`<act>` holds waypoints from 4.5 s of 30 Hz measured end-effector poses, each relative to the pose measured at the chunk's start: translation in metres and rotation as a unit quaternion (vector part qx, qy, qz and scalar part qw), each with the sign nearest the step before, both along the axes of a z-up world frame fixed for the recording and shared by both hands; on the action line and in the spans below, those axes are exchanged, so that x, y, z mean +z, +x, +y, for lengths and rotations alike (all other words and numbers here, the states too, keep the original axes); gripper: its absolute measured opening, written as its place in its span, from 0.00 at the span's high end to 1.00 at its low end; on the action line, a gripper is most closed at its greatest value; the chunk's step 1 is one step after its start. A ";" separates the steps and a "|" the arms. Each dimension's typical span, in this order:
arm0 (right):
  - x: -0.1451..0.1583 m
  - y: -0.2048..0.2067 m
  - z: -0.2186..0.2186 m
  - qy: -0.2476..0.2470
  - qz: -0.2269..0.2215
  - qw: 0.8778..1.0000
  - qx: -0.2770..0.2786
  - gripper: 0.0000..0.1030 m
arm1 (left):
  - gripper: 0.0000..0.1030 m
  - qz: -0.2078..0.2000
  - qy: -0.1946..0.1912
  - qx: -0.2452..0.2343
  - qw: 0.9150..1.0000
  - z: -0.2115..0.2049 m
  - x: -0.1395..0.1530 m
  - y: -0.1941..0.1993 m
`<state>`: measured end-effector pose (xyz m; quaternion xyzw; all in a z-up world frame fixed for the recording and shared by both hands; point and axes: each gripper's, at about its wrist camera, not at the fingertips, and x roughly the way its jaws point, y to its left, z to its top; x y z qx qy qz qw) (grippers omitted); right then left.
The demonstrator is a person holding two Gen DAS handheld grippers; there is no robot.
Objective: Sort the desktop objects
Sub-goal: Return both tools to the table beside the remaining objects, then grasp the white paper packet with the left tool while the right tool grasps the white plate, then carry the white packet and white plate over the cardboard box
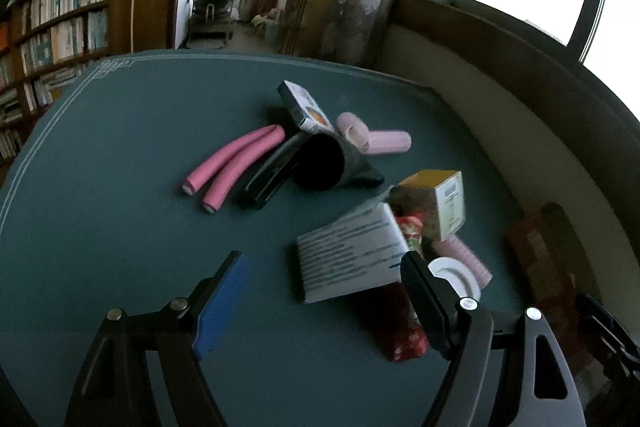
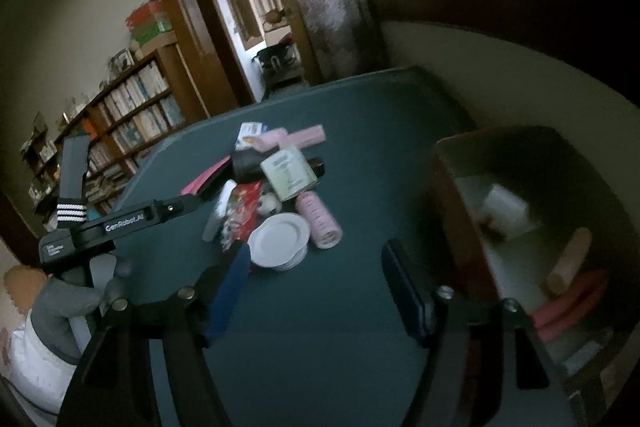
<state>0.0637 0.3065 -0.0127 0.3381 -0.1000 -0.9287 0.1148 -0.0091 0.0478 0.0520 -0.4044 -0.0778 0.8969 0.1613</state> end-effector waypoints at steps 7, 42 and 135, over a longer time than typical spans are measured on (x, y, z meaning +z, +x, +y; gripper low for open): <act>-0.011 -0.005 -0.016 0.003 -0.020 1.000 0.018 0.26 | 0.22 -0.005 -0.020 -0.020 1.000 0.002 -0.013 -0.002; -0.038 -0.024 -0.020 -0.011 -0.066 0.997 0.033 0.26 | 0.54 0.005 -0.079 -0.081 0.994 0.028 -0.030 -0.039; -0.001 -0.018 -0.016 0.029 -0.018 0.999 0.004 0.32 | 0.83 0.032 0.030 -0.039 0.998 0.009 0.000 0.015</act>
